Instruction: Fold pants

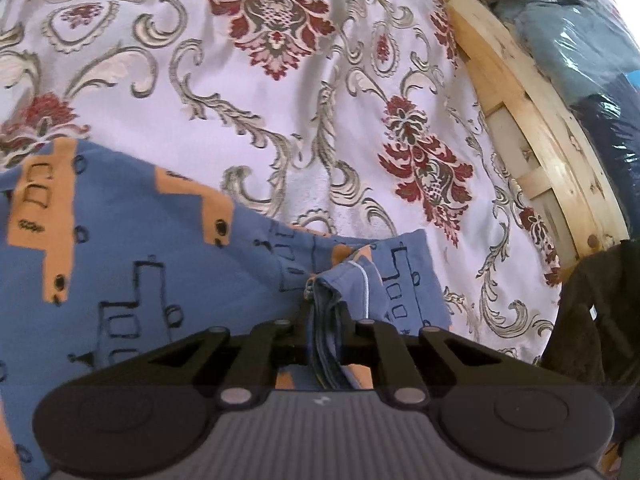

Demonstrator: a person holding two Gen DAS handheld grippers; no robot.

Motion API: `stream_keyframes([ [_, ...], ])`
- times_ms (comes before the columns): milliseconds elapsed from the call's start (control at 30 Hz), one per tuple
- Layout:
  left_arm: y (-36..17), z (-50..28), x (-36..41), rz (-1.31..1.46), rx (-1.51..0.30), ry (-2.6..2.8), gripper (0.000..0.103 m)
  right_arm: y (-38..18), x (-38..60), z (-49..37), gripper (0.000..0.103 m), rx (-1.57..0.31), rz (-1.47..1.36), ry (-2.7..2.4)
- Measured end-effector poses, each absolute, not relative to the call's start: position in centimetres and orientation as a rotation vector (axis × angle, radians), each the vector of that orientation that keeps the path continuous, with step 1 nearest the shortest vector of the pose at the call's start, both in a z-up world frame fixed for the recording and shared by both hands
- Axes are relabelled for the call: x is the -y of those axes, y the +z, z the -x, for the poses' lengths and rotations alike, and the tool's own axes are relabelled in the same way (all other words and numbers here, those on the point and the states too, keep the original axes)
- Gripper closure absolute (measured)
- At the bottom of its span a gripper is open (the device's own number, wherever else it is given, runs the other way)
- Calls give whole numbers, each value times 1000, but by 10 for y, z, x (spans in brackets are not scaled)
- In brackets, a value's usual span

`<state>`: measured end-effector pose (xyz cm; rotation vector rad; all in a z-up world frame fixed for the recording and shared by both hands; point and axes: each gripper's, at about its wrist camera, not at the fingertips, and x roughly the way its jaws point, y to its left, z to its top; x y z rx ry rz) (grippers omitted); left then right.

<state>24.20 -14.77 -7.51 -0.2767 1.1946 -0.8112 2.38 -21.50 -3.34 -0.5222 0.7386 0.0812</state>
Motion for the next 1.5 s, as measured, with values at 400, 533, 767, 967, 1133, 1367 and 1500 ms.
stream_keyframes([
  [400, -70, -243, 104, 233, -1209, -717, 93, -29, 181, -25, 93, -706, 494, 196],
  [533, -72, -245, 82, 270, -1201, -679, 93, -27, 165, -28, 93, -694, 491, 233],
  [767, -66, -246, 60, 205, -1199, -638, 93, -23, 143, -35, 94, -690, 468, 291],
  [967, -58, -245, 43, 132, -1183, -631, 93, -25, 126, -34, 94, -688, 478, 331],
  [1133, -60, -245, 37, 126, -1174, -632, 93, -29, 118, -37, 94, -699, 486, 346],
  [1367, -67, -248, 33, 142, -1173, -643, 91, -36, 116, -39, 93, -716, 492, 350],
  [1500, -66, -244, 29, 140, -1156, -633, 79, -39, 118, -37, 77, -721, 478, 365],
])
